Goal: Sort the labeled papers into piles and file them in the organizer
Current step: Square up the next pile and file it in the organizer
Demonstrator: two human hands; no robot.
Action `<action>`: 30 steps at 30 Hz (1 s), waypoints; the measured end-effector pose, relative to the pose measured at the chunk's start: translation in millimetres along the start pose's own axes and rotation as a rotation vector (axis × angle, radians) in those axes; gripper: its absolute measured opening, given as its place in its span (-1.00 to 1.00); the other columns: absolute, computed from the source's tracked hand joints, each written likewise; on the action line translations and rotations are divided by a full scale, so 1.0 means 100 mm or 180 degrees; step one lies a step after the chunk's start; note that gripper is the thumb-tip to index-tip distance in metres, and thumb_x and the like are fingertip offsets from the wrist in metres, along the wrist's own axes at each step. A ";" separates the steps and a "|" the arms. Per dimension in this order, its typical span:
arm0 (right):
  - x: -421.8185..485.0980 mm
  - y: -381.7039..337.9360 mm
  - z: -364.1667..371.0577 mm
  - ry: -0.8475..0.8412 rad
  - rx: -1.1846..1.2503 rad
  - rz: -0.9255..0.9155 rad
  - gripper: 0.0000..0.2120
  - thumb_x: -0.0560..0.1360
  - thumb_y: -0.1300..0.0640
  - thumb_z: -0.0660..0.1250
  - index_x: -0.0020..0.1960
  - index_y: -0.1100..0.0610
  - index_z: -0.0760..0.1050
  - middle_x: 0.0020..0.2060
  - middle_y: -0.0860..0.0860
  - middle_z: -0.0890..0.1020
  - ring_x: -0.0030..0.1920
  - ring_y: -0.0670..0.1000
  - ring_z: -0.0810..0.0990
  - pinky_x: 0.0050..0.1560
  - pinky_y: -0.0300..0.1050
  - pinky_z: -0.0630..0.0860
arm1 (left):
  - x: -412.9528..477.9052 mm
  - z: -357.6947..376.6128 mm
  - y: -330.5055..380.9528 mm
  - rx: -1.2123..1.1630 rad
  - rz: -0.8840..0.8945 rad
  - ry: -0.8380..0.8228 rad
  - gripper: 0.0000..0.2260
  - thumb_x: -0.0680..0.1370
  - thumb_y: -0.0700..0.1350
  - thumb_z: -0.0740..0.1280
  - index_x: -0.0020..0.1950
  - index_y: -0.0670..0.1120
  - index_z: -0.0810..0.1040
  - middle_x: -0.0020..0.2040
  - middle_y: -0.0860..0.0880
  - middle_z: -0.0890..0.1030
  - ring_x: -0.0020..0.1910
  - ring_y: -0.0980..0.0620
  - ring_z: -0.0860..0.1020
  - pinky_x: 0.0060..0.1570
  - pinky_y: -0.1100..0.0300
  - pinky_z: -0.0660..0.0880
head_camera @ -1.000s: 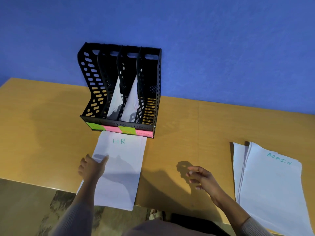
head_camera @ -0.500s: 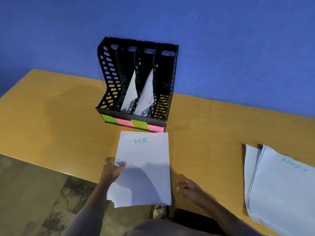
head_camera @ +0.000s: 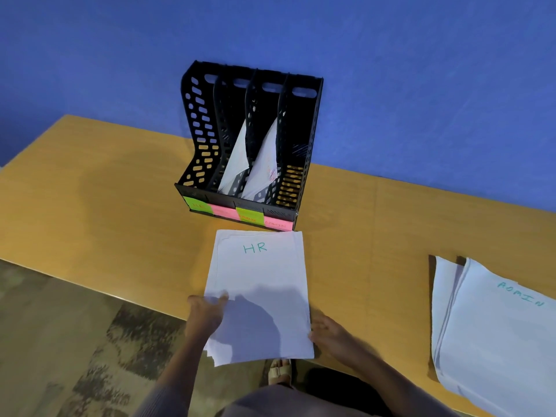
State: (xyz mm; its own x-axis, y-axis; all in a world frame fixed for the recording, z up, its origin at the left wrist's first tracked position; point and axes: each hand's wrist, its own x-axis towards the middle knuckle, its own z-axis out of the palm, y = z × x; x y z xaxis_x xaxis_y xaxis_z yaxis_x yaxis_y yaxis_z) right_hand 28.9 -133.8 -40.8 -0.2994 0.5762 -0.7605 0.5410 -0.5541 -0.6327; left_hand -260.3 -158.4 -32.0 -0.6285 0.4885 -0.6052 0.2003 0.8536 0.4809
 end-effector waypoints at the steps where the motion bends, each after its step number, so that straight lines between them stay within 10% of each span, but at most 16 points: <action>1: 0.01 0.02 0.02 -0.0077 0.0022 -0.0033 -0.55 0.55 0.09 0.36 0.40 0.01 0.34 0.37 0.02 0.46 0.21 -0.06 0.50 0.18 -0.13 0.48 | -0.02 -0.01 0.01 -0.0026 -0.0058 -0.0137 -0.31 0.49 0.06 0.42 0.35 -0.39 0.21 0.22 -0.30 0.44 0.25 -0.29 0.45 0.13 -0.03 0.40; 11: 0.01 0.00 0.09 0.0212 0.0351 -0.0065 -0.30 0.48 0.00 0.44 0.51 0.01 0.19 0.42 -0.04 0.35 0.35 0.08 0.44 0.17 -0.03 0.50 | -0.26 -0.01 0.00 -0.1334 0.0032 -0.0400 -0.89 0.50 -0.24 0.42 -0.07 -0.29 0.63 -0.03 -0.28 0.66 -0.13 -0.15 0.62 -0.10 0.02 0.53; 16: -0.07 -0.19 0.03 0.0100 0.2049 0.0672 -0.39 0.40 -0.14 0.45 0.33 0.15 0.45 0.20 0.17 0.56 0.10 0.22 0.58 -0.10 0.07 0.61 | -0.52 0.09 0.01 -0.1576 -0.0247 -0.0178 -0.72 0.53 -0.20 0.38 0.15 -0.38 0.54 0.02 -0.23 0.61 -0.11 -0.18 0.56 -0.14 0.07 0.47; 20: -0.13 -0.20 0.11 -0.0170 0.2798 0.0179 -0.53 0.32 -0.18 0.49 0.12 0.08 0.66 0.08 0.16 0.69 0.05 0.22 0.67 -0.09 0.12 0.63 | -0.91 0.29 0.06 -0.1987 -0.0328 -0.0675 -0.73 0.54 -0.20 0.38 0.16 -0.33 0.55 -0.03 -0.23 0.63 -0.14 -0.17 0.60 -0.25 0.07 0.53; 26: -0.16 -0.30 0.03 0.0631 0.1977 -0.0256 -0.73 0.47 0.32 0.40 0.18 0.27 0.57 -0.04 0.16 0.71 -0.05 0.19 0.68 -0.10 0.00 0.58 | -1.17 0.51 0.16 -0.1536 -0.0215 -0.1572 -0.86 0.51 -0.10 0.42 -0.01 -0.14 0.57 -0.07 -0.13 0.66 -0.14 -0.08 0.63 -0.13 0.04 0.58; 30: -0.25 -0.32 -0.25 0.0807 0.1440 -0.0348 -0.79 0.51 0.32 0.38 0.13 0.31 0.58 -0.04 0.20 0.71 -0.04 0.22 0.68 -0.01 0.16 0.57 | -0.91 0.41 0.15 -0.1435 -0.0175 -0.0556 -0.68 0.41 -0.15 0.52 0.04 -0.29 0.56 -0.02 -0.25 0.61 -0.04 -0.20 0.61 -0.18 0.08 0.48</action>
State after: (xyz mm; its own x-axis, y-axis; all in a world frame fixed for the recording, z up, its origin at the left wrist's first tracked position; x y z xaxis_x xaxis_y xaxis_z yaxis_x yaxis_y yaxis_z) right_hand 38.7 -115.2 1.7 -0.1052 0.7414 -0.6628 0.1072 -0.6542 -0.7487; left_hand -169.3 -182.6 4.3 -0.4858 0.5009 -0.7163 -0.1995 0.7343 0.6488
